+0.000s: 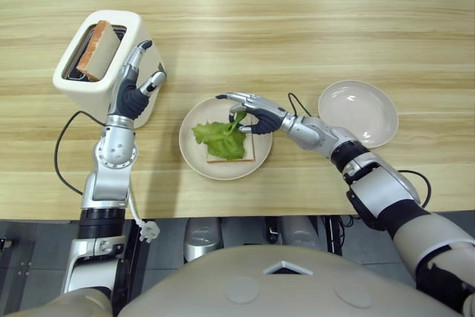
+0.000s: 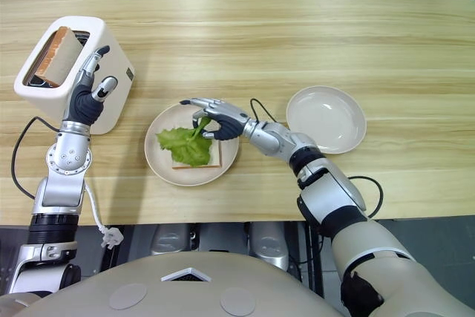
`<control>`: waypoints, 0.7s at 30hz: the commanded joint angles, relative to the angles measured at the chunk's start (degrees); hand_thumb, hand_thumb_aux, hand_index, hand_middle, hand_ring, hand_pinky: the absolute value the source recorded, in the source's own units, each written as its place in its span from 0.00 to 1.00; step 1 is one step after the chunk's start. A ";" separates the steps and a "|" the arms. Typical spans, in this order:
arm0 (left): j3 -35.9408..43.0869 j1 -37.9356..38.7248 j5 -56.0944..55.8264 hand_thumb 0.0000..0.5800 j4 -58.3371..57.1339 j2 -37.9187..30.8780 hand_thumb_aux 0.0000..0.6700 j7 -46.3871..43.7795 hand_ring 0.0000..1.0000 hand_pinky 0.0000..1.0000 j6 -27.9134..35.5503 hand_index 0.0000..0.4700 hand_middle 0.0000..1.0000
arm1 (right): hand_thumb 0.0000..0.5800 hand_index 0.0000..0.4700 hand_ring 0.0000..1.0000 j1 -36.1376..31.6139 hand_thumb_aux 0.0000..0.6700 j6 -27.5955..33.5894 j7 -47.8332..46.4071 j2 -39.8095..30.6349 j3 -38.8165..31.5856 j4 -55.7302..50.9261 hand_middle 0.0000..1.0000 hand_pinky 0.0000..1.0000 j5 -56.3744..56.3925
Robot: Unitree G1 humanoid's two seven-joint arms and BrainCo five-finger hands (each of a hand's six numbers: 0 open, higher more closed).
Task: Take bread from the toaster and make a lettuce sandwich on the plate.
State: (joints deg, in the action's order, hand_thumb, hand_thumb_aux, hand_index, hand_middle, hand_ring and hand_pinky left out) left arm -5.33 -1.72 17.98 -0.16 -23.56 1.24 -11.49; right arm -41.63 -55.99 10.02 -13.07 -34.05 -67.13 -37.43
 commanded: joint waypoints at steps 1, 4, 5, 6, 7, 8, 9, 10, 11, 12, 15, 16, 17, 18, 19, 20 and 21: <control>-0.35 0.41 -0.34 0.00 0.00 0.01 0.00 -0.06 0.00 0.00 -0.14 0.00 0.00 | 1.00 0.98 0.00 -1.45 1.00 3.04 1.16 -0.28 -1.17 -3.21 0.00 0.00 -2.68; -0.38 0.19 -0.35 0.00 -1.08 -0.34 0.00 -0.11 0.00 0.00 -0.42 0.00 0.00 | 1.00 0.98 0.00 -1.41 1.00 4.01 2.46 -0.58 -2.44 -4.10 0.00 0.00 -4.72; -0.43 0.30 -0.36 0.00 -1.24 -0.40 0.00 -0.08 0.00 0.00 -0.51 0.00 0.00 | 1.00 0.98 0.00 -1.34 1.00 4.15 2.63 -0.52 -2.40 -4.30 0.00 0.00 -4.79; -0.48 0.47 -0.40 0.00 -1.26 -0.43 0.00 -0.04 0.00 0.00 -0.55 0.00 0.00 | 1.00 0.98 0.00 -1.33 1.00 4.26 2.96 -0.49 -2.48 -4.44 0.00 0.00 -4.99; -0.51 0.59 -0.44 0.00 -1.27 -0.45 0.00 -0.04 0.00 0.00 -0.58 0.00 0.00 | 1.00 0.98 0.00 -1.36 1.00 4.37 3.49 -0.50 -2.60 -4.48 0.00 0.00 -5.33; -0.48 0.65 -0.44 0.00 -1.31 -0.46 0.00 -0.03 0.00 0.00 -0.60 0.00 0.00 | 1.00 0.98 0.00 -1.38 1.00 4.39 3.80 -0.49 -2.67 -4.53 0.00 0.00 -5.55; -0.42 0.59 -0.41 0.00 -1.49 -0.49 0.00 -0.03 0.00 0.00 -0.64 0.00 0.00 | 1.00 0.98 0.00 -1.26 1.00 4.21 3.71 -0.46 -2.65 -4.56 0.00 0.00 -5.51; -0.37 0.52 -0.40 0.00 -1.69 -0.53 0.00 -0.04 0.00 0.00 -0.70 0.00 0.00 | 1.00 0.98 0.00 -1.16 1.00 4.03 3.66 -0.41 -2.72 -4.53 0.00 0.00 -5.55; -0.37 0.46 -0.41 0.00 -1.82 -0.57 0.00 -0.06 0.00 0.00 -0.73 0.00 0.00 | 1.00 0.98 0.00 -1.08 1.00 3.89 3.62 -0.34 -2.85 -4.49 0.00 0.00 -5.66; -0.40 0.44 -0.42 0.00 -1.93 -0.60 0.00 -0.04 0.00 0.00 -0.76 0.00 0.00 | 0.86 0.62 0.00 -1.03 0.63 3.80 3.83 -0.27 -3.03 -4.43 0.00 0.00 -5.85; -0.35 0.28 -0.31 0.00 -2.38 -0.63 0.00 0.07 0.00 0.00 -0.89 0.00 0.00 | 0.00 0.00 0.00 -1.02 0.00 3.88 5.22 -0.19 -3.04 -4.14 0.00 0.00 -6.22; -0.31 0.25 -0.28 0.00 -2.47 -0.62 0.00 0.10 0.00 0.00 -0.91 0.00 0.00 | 0.00 0.00 0.00 -1.14 0.00 3.88 5.69 -0.25 -2.92 -4.00 0.00 0.00 -6.25; -0.30 0.24 -0.31 0.00 -2.51 -0.60 0.00 0.08 0.00 0.00 -0.91 0.00 0.00 | 0.00 0.00 0.00 -1.34 0.00 3.88 6.13 -0.37 -2.60 -3.87 0.00 0.00 -6.05; -0.29 0.19 -0.36 0.00 -2.57 -0.62 0.00 0.03 0.00 0.00 -0.93 0.00 0.00 | 0.00 0.00 0.00 -1.54 0.00 3.84 6.41 -0.51 -2.20 -3.76 0.00 0.00 -5.76; -0.32 0.21 -0.38 0.00 -2.60 -0.65 0.00 0.02 0.00 0.00 -0.97 0.00 0.00 | 0.00 0.00 0.00 -1.76 0.00 3.79 6.69 -0.65 -1.89 -3.65 0.00 0.00 -5.56; -0.36 0.22 -0.44 0.00 -2.63 -0.64 0.00 0.02 0.00 0.00 -1.00 0.00 0.00 | 0.00 0.00 0.00 -2.21 0.00 3.68 7.00 -0.95 -1.41 -3.45 0.00 0.00 -5.25; -0.41 0.28 -0.47 0.00 -2.61 -0.64 0.00 0.05 0.00 0.00 -1.02 0.00 0.00 | 0.00 0.00 0.00 -2.68 0.00 3.63 7.22 -1.17 -0.93 -3.31 0.00 0.00 -4.92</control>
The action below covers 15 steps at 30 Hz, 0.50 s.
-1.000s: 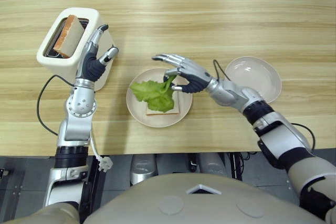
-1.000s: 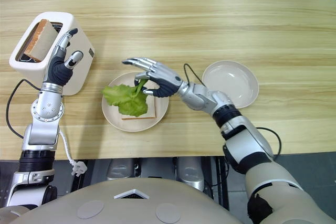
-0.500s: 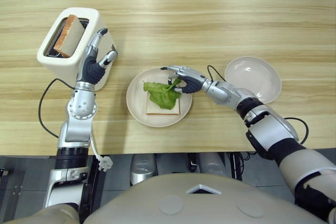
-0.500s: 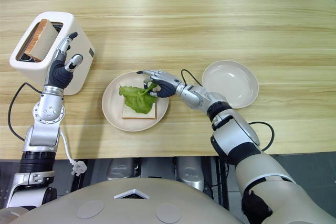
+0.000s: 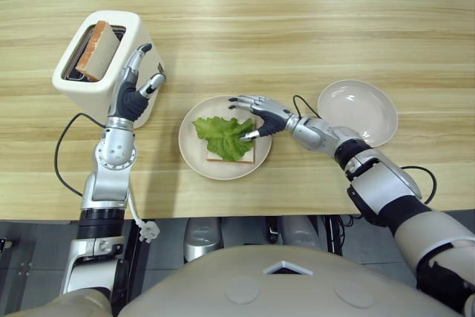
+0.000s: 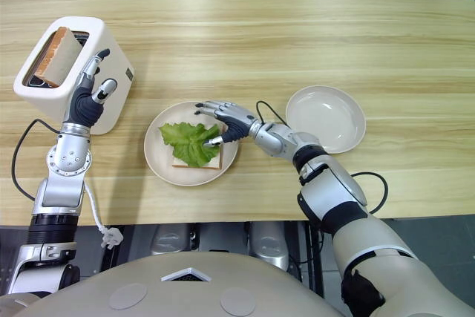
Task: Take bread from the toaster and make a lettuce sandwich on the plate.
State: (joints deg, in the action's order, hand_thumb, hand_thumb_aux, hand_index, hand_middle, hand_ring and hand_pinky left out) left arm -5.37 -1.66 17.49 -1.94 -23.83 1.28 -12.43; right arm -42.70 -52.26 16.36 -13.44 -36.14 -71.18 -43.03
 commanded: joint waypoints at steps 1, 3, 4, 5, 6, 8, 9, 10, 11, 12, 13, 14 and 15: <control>-0.41 0.30 -0.01 0.00 -0.83 -0.38 0.00 0.02 0.00 0.00 -0.12 0.00 0.00 | 0.00 0.00 0.00 -2.08 0.00 -0.15 0.92 -0.99 1.55 0.83 0.00 0.00 1.00; -0.47 0.45 -0.07 0.00 -0.70 -0.36 0.00 0.05 0.00 0.00 -0.17 0.00 0.00 | 0.00 0.00 0.00 -3.04 0.00 -0.33 1.54 -1.57 1.97 1.23 0.00 0.00 1.00; -0.52 0.56 -0.12 0.00 -0.52 -0.34 0.00 0.03 0.00 0.00 -0.16 0.00 0.00 | 0.00 0.00 0.00 -3.42 0.00 -0.48 1.62 -1.80 2.27 1.39 0.00 0.00 1.15; -0.60 0.70 -0.17 0.00 -0.29 -0.35 0.00 0.02 0.00 0.00 -0.15 0.00 0.00 | 0.00 0.00 0.00 -3.81 0.00 -0.77 1.66 -2.05 2.73 1.63 0.00 0.00 1.52; -0.70 0.84 -0.21 0.00 -0.05 -0.39 0.00 0.01 0.00 0.00 -0.15 0.00 0.00 | 0.00 0.00 0.00 -4.14 0.00 -1.04 1.61 -2.24 3.17 1.85 0.00 0.00 1.98; -1.11 1.36 -0.06 0.00 1.08 -0.51 0.00 0.25 0.00 0.00 -0.15 0.00 0.00 | 0.00 0.00 0.00 -4.65 0.00 -1.47 2.12 -2.75 3.71 2.67 0.00 0.00 2.25; -1.45 1.87 0.70 0.00 2.69 -0.73 0.00 0.68 0.00 0.00 -0.11 0.00 0.00 | 0.00 0.00 0.00 -4.78 0.00 -1.73 2.50 -3.03 4.09 3.22 0.00 0.00 2.39; -1.87 2.45 1.87 0.00 4.90 -1.08 0.00 1.25 0.00 0.00 -0.17 0.00 0.00 | 0.00 0.00 0.00 -4.81 0.00 -2.03 2.69 -3.24 4.63 3.68 0.00 0.00 2.76; -2.49 3.13 3.77 0.00 7.78 -1.56 0.00 2.11 0.00 0.00 0.09 0.00 0.00 | 0.00 0.00 0.00 -4.68 0.00 -2.38 2.75 -3.44 5.23 4.15 0.00 0.00 3.28; -3.39 3.69 6.57 0.00 10.87 -2.22 0.00 3.31 0.00 0.00 0.49 0.00 0.00 | 0.00 0.00 0.00 -4.40 0.00 -2.84 2.94 -3.71 5.81 4.76 0.00 0.00 3.74; -5.14 4.08 11.26 0.00 14.15 -3.33 0.00 5.37 0.00 0.00 1.52 0.00 0.00 | 0.00 0.00 0.00 -4.05 0.00 -3.36 3.12 -4.00 6.38 5.46 0.00 0.00 4.32; -7.21 4.17 17.02 0.00 16.92 -4.98 0.00 7.67 0.00 0.00 3.21 0.00 0.00 | 0.00 0.00 0.00 -3.50 0.00 -3.89 3.13 -4.33 7.14 6.20 0.00 0.00 5.17; -9.16 4.19 20.78 0.00 18.66 -6.50 0.00 9.06 0.00 0.00 4.68 0.00 0.00 | 0.00 0.00 0.00 -2.97 0.00 -4.38 3.01 -4.54 7.90 6.79 0.00 0.00 6.04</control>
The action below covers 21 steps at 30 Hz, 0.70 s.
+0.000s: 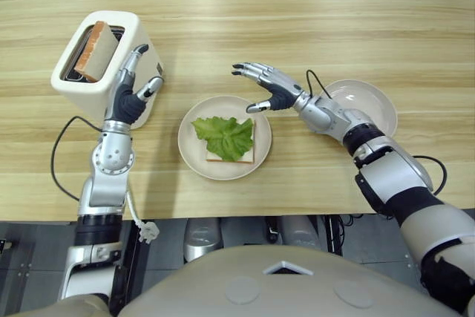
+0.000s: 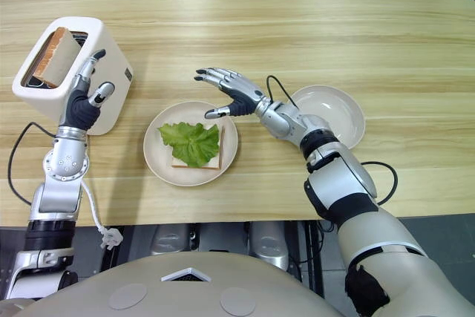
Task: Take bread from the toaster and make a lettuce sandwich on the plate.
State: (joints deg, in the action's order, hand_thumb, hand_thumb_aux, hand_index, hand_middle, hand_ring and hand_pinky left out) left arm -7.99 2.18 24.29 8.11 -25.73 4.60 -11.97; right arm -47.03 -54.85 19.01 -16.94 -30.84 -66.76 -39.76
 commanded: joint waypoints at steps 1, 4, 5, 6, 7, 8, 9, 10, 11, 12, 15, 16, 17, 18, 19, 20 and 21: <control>-7.89 0.46 16.50 0.00 9.22 -6.04 0.00 6.12 0.00 0.00 5.85 0.00 0.00 | 0.00 0.00 0.00 1.84 0.00 -2.12 0.00 -1.18 3.23 2.88 0.00 0.00 3.44; -8.46 -0.12 21.39 0.00 4.73 -10.13 0.00 5.94 0.00 0.00 9.47 0.00 0.00 | 0.00 0.00 0.00 3.31 0.00 -2.07 -0.07 -1.88 4.08 4.14 0.00 0.00 3.70; -8.29 -0.85 22.30 0.00 2.12 -11.51 0.00 6.38 0.00 0.00 10.00 0.00 0.00 | 0.00 0.00 0.00 3.93 0.00 -1.89 0.09 -2.18 4.33 4.46 0.00 0.00 3.63; -8.13 -1.99 23.20 0.00 -1.48 -13.18 0.00 7.03 0.00 0.00 10.70 0.00 0.00 | 0.00 0.00 0.00 4.59 0.00 -1.64 0.20 -2.39 4.65 4.59 0.00 0.00 3.69; -7.56 -3.32 24.71 0.00 -5.15 -14.81 0.00 7.80 0.00 0.00 11.83 0.00 0.00 | 0.00 0.00 0.00 5.15 0.00 -1.38 0.06 -2.46 5.02 4.62 0.00 0.00 3.95; -6.50 -4.90 26.56 0.00 -9.07 -16.30 0.00 8.94 0.00 0.00 12.99 0.00 0.00 | 0.00 0.00 0.00 5.59 0.00 -1.13 -0.04 -2.47 5.35 4.69 0.00 0.00 4.13; -4.97 -6.81 27.70 0.00 -13.53 -17.48 0.00 9.46 0.00 0.00 13.87 0.00 0.00 | 0.00 0.00 0.00 6.01 0.00 -0.99 -0.03 -2.44 5.74 4.83 0.00 0.00 4.28; -3.22 -8.74 28.23 0.00 -18.07 -18.34 0.00 9.58 0.00 0.00 14.11 0.00 0.00 | 0.00 0.00 0.00 6.36 0.00 -0.87 -0.05 -2.36 6.10 4.98 0.00 0.00 4.45; -1.58 -10.84 28.14 0.00 -22.47 -18.74 0.00 10.35 0.00 0.00 13.57 0.00 0.00 | 0.00 0.00 0.00 6.70 0.00 -0.78 -0.01 -2.31 6.35 5.11 0.00 0.00 4.59; 0.09 -12.71 28.12 0.00 -26.36 -19.01 0.00 10.72 0.00 0.00 13.03 0.00 0.00 | 0.00 0.00 0.00 6.99 0.00 -0.74 0.01 -2.25 6.51 5.22 0.00 0.00 4.74; 3.99 -16.73 26.83 0.00 -34.54 -18.88 0.00 11.45 0.00 0.00 10.69 0.00 0.00 | 0.00 0.00 0.00 7.51 0.00 -0.41 -0.04 -1.90 6.65 5.11 0.00 0.00 4.81; 4.98 -17.62 26.38 0.00 -36.12 -18.84 0.00 11.86 0.00 0.00 10.30 0.00 0.00 | 0.00 0.00 0.00 7.61 0.00 -0.21 -0.09 -1.76 6.64 4.94 0.00 0.00 4.83; 5.77 -18.52 25.86 0.00 -37.34 -18.67 0.00 12.31 0.00 0.00 9.90 0.00 0.00 | 0.00 0.00 0.00 7.79 0.00 0.01 -0.16 -1.66 6.65 4.70 0.00 0.00 4.91; 6.55 -19.45 25.67 0.00 -38.37 -18.48 0.00 12.83 0.00 0.00 9.82 0.00 0.00 | 0.00 0.00 0.00 8.07 0.00 0.09 -0.25 -1.60 6.66 4.51 0.00 0.00 4.98; 7.22 -20.30 25.55 0.58 -39.22 -18.23 0.35 13.25 0.00 0.00 9.82 0.35 0.00 | 0.00 0.00 0.00 8.39 0.00 0.04 -0.42 -1.54 6.74 4.38 0.00 0.00 5.16; 7.69 -21.05 24.94 0.80 -40.09 -17.92 0.56 13.54 0.00 0.00 9.51 0.55 0.00 | 0.00 0.00 0.00 8.65 0.00 -0.02 -0.53 -1.49 6.82 4.40 0.00 0.00 5.25; 8.05 -21.60 24.37 0.91 -40.64 -17.65 0.70 13.64 0.00 0.00 9.26 0.69 0.00 | 0.00 0.00 0.00 8.85 0.00 -0.02 -0.59 -1.46 6.88 4.48 0.00 0.00 5.29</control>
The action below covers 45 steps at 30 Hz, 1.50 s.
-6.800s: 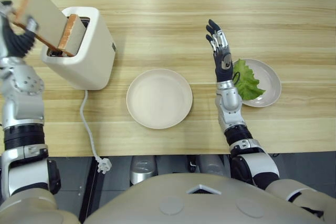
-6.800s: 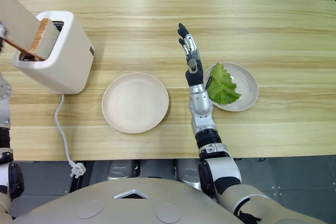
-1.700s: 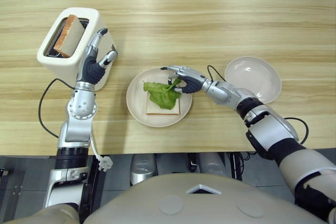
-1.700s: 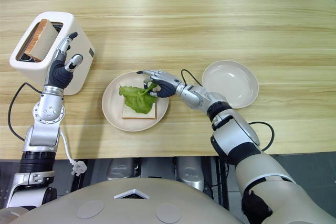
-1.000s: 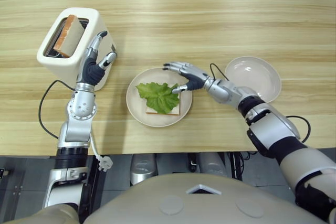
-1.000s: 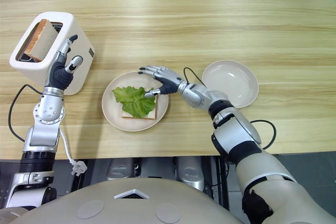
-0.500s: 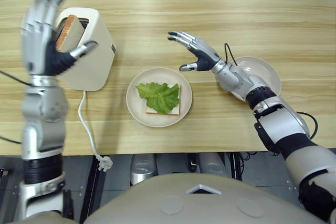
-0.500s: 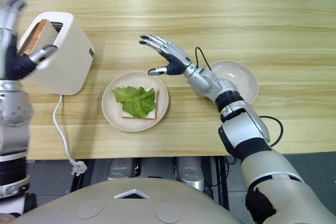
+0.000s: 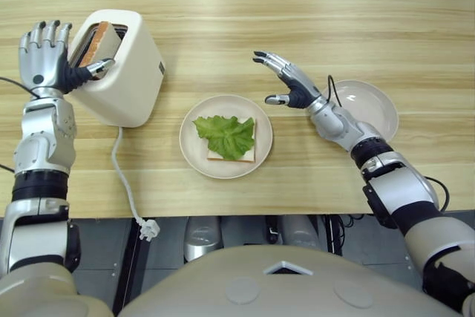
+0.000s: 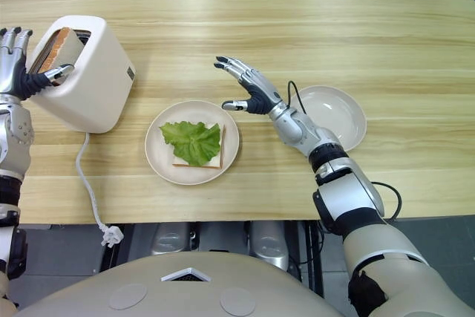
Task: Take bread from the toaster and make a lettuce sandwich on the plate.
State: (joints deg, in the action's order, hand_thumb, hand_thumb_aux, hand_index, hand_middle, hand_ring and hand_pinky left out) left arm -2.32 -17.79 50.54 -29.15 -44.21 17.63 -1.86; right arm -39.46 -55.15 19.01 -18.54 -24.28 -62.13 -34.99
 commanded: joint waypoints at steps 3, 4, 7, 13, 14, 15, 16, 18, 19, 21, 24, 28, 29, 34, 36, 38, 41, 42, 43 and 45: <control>3.27 -2.19 -3.79 0.95 -3.95 1.28 0.78 0.87 0.00 0.00 -1.19 0.77 0.00 | 0.00 0.00 0.00 1.83 0.00 0.38 -0.61 0.28 0.67 -0.11 0.00 0.00 0.66; 3.36 -2.16 -4.33 0.95 -4.04 1.23 0.77 0.86 0.00 0.00 -1.14 0.76 0.00 | 0.00 0.00 0.00 1.93 0.00 0.41 -0.63 0.32 0.73 -0.09 0.00 0.00 0.64; 3.23 -1.74 -6.09 1.00 -4.07 1.01 1.00 1.12 0.00 0.00 -1.03 0.98 0.00 | 0.00 0.00 0.00 2.27 0.00 0.51 -0.46 0.49 0.62 -0.21 0.00 0.00 0.31; 3.49 -0.94 -9.89 1.00 -3.75 1.33 1.00 0.08 0.00 0.00 -2.63 0.98 0.00 | 0.00 0.00 0.00 2.58 0.00 1.26 0.40 0.71 0.00 -0.13 0.00 0.00 -0.84; 3.41 -0.77 -10.29 1.00 -3.09 1.43 1.00 0.53 0.00 0.00 -2.92 0.98 0.00 | 0.00 0.00 0.00 2.59 0.00 1.43 0.41 0.79 -0.16 -0.20 0.00 0.00 -1.02; 3.05 -0.55 -10.99 1.00 -2.12 1.65 1.00 1.07 0.00 0.00 -3.43 0.98 0.00 | 0.00 0.00 0.00 2.61 0.00 1.54 0.40 0.86 -0.29 -0.28 0.00 0.00 -1.15; 2.55 -0.27 -11.85 1.00 -0.79 1.94 1.00 1.67 0.00 0.00 -4.02 0.98 0.00 | 0.00 0.00 0.00 2.64 0.00 1.65 0.28 0.94 -0.45 -0.38 0.00 0.00 -1.28; 0.62 0.27 -13.42 1.00 3.92 3.00 1.00 4.59 0.00 0.00 -4.98 0.98 0.00 | 0.00 0.00 0.00 2.65 0.00 1.78 0.09 1.18 -0.57 -0.77 0.00 0.00 -1.37; -0.47 0.50 -14.54 1.00 6.20 3.69 1.00 5.41 0.00 0.00 -5.49 0.98 0.00 | 0.00 0.00 0.00 2.66 0.00 1.79 -0.01 1.26 -0.53 -0.87 0.00 0.00 -1.34; -2.18 0.83 -16.06 1.00 10.97 4.76 1.00 6.75 0.29 0.29 -6.17 0.98 0.29 | 0.00 0.00 0.00 2.66 0.00 1.81 0.14 1.28 -0.46 -0.83 0.00 0.00 -1.42; -3.95 1.20 -17.37 1.00 18.13 5.90 1.00 6.24 1.00 1.00 -6.17 0.98 1.00 | 0.00 0.00 0.00 2.44 0.00 1.93 0.45 1.32 -0.37 -0.94 0.00 0.00 -1.43; -4.99 2.37 -21.75 1.00 26.98 7.07 1.00 0.99 1.00 1.00 -7.22 0.98 1.00 | 0.00 0.00 0.00 2.16 0.00 1.82 1.17 1.00 0.06 -0.71 0.00 0.00 -1.31; -4.16 2.65 -24.01 1.00 28.85 7.22 1.00 -2.37 1.00 1.00 -8.07 0.98 1.00 | 0.00 0.00 0.00 2.06 0.00 1.73 1.12 0.88 0.24 -0.60 0.00 0.00 -1.09; 2.73 4.82 -41.91 1.00 34.78 11.01 1.00 -24.02 1.00 1.00 -7.85 0.98 1.00 | 0.00 0.00 0.00 2.05 0.00 -0.93 3.88 -0.75 2.60 2.56 0.00 0.00 0.31; 6.60 5.40 -45.28 1.00 33.25 11.14 1.00 -32.40 1.00 1.00 -8.54 0.98 1.00 | 0.00 0.00 0.00 3.11 0.00 -3.72 4.26 -1.71 4.18 5.25 0.00 0.00 1.97; 9.81 5.42 -48.84 1.00 29.17 12.20 1.00 -40.06 1.00 1.00 -8.90 0.98 1.00 | 0.00 0.00 0.00 5.22 0.00 -6.53 3.49 -2.86 5.40 8.72 0.00 0.00 3.57; 12.54 3.68 -49.93 1.00 20.40 13.28 1.00 -46.86 1.00 1.00 -8.95 0.98 1.00 | 0.00 0.00 0.00 8.46 0.00 -9.03 0.87 -4.52 5.99 13.88 0.00 0.00 5.05; 13.21 2.96 -49.82 1.00 17.40 13.63 1.00 -48.61 1.00 1.00 -9.08 0.98 1.00 | 0.00 0.00 0.00 9.54 0.00 -10.04 -0.57 -5.10 5.95 15.77 0.00 0.00 5.99; 13.69 2.17 -49.87 1.00 14.70 14.09 1.00 -50.33 1.00 1.00 -9.33 0.98 1.00 | 0.00 0.00 0.00 10.61 0.00 -10.92 -2.15 -5.61 5.89 17.60 0.00 0.00 7.24; 13.92 0.75 -49.76 1.00 11.22 14.67 1.00 -52.29 1.00 1.00 -10.17 0.98 1.00 | 0.00 0.00 0.00 12.16 0.00 -11.96 -5.28 -6.17 5.50 20.46 0.00 0.00 9.39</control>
State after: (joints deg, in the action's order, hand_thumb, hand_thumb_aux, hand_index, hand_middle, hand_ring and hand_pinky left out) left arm 11.02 -15.47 1.48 -15.08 -30.08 -32.19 -11.18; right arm -27.96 -65.32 17.16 -24.11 -18.66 -44.86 -27.90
